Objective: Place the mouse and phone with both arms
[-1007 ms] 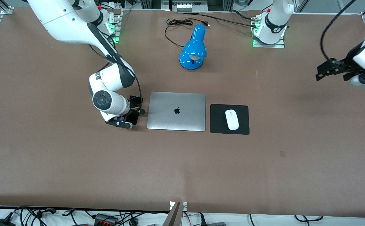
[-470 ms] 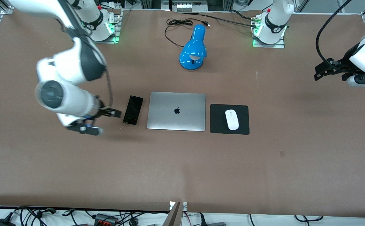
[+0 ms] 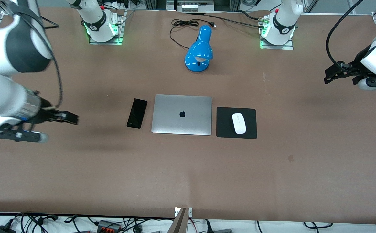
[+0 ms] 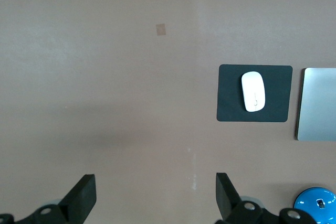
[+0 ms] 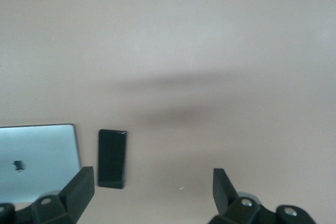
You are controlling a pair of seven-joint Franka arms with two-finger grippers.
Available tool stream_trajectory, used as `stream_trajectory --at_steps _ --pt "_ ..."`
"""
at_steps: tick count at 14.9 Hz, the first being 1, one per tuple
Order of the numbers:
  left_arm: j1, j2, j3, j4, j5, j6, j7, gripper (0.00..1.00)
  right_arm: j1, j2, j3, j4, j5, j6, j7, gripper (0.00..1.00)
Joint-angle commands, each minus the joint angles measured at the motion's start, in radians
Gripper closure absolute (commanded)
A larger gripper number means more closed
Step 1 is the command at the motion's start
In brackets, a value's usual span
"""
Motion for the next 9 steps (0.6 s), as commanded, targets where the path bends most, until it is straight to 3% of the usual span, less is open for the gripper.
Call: stream_trajectory --at_steps 1,6,9 --pt "0.002 0.005 -0.008 0.010 0.020 -0.014 0.006 0.00 0.025 -0.055 -0.110 -0.005 -0.001 -0.014 -0.155 0.00" --pt "-0.003 0.005 -0.010 0.010 0.020 -0.015 0.007 0.00 0.027 -0.121 -0.219 -0.005 0.017 -0.023 -0.287 0.00" --pt "0.000 0.005 -0.008 0.012 0.020 -0.044 0.005 0.00 0.018 -0.147 -0.225 -0.041 0.061 -0.051 -0.290 0.00"
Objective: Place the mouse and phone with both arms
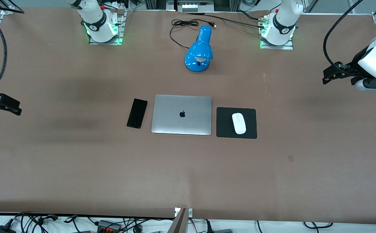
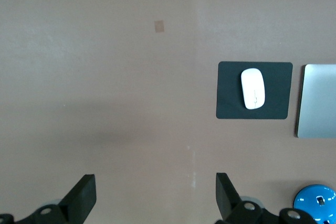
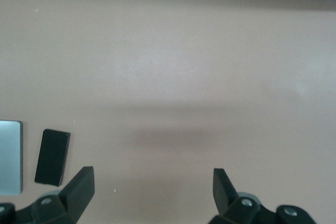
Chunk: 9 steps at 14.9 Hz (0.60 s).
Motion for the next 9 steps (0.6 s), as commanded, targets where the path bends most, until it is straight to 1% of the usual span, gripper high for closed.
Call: stream_trajectory --at_steps 1,5,6,9 --pt "0.004 0.001 -0.006 0.012 0.020 -0.027 0.006 0.00 0.011 -0.046 -0.015 -0.058 0.036 -0.022 -0.016 0.00" --pt "0.003 0.001 -0.007 0.012 0.020 -0.028 0.005 0.00 0.013 -0.167 -0.012 -0.253 0.031 0.081 -0.016 0.00" --pt "0.003 0.001 -0.007 0.012 0.020 -0.028 0.005 0.00 0.013 -0.184 -0.012 -0.286 0.030 0.096 -0.016 0.00" --pt "-0.005 0.001 -0.007 0.012 0.020 -0.025 0.005 0.00 0.013 -0.207 -0.012 -0.343 0.027 0.136 -0.016 0.00"
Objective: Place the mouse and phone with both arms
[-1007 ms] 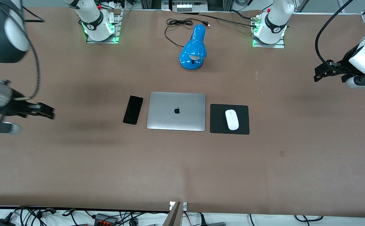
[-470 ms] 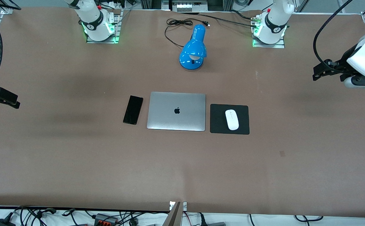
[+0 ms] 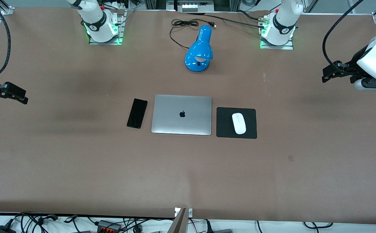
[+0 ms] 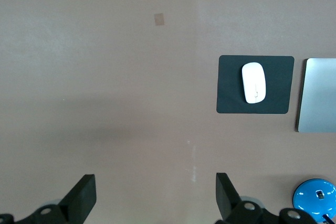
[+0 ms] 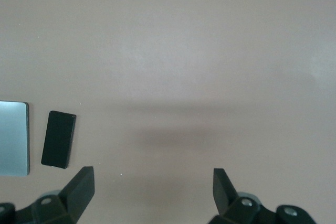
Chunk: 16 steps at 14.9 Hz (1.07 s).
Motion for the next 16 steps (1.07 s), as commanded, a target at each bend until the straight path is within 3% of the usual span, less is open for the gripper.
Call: stream_trajectory --at_steps 1,9,16 --pt "-0.004 0.001 -0.007 0.012 0.020 -0.013 0.005 0.00 0.009 -0.066 -0.009 -0.108 0.009 0.059 -0.017 0.00" --pt "-0.001 0.002 -0.007 0.012 0.020 -0.010 0.008 0.00 0.006 -0.231 -0.013 -0.311 0.043 0.078 -0.014 0.00" --pt "0.005 0.011 -0.005 0.009 0.010 -0.048 0.005 0.00 0.007 -0.256 -0.011 -0.303 0.034 0.062 -0.003 0.00"
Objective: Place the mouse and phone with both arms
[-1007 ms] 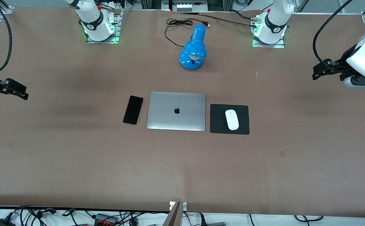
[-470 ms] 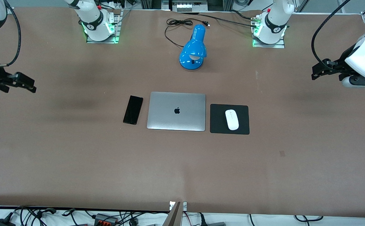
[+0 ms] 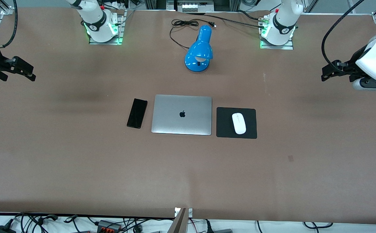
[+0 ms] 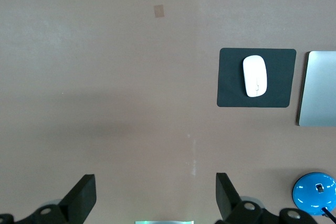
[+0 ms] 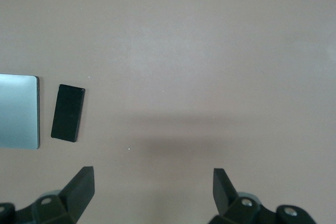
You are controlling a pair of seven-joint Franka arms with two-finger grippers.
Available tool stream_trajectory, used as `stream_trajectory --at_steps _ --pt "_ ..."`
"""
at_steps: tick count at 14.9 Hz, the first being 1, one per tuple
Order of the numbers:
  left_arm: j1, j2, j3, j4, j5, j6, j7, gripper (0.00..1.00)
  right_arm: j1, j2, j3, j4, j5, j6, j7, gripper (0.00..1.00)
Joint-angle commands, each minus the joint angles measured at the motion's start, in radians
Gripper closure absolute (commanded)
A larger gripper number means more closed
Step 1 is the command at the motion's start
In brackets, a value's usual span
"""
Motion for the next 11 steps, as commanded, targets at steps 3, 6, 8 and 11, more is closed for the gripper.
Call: stream_trajectory --at_steps 3,6,8,11 --pt "-0.005 0.013 -0.006 0.009 0.008 -0.023 0.008 0.00 0.007 -0.021 -0.007 -0.027 0.010 0.013 -0.003 0.00" --pt "-0.006 0.013 -0.006 0.011 0.006 -0.023 0.008 0.00 0.006 -0.021 -0.008 -0.025 0.013 0.011 -0.002 0.00" --pt "-0.008 0.013 -0.006 0.011 0.006 -0.023 0.008 0.00 0.006 -0.021 -0.008 -0.027 0.013 0.011 -0.002 0.00" --pt "-0.008 0.013 -0.006 0.011 0.008 -0.023 0.008 0.00 0.006 -0.022 -0.008 -0.025 0.011 0.011 -0.003 0.00"
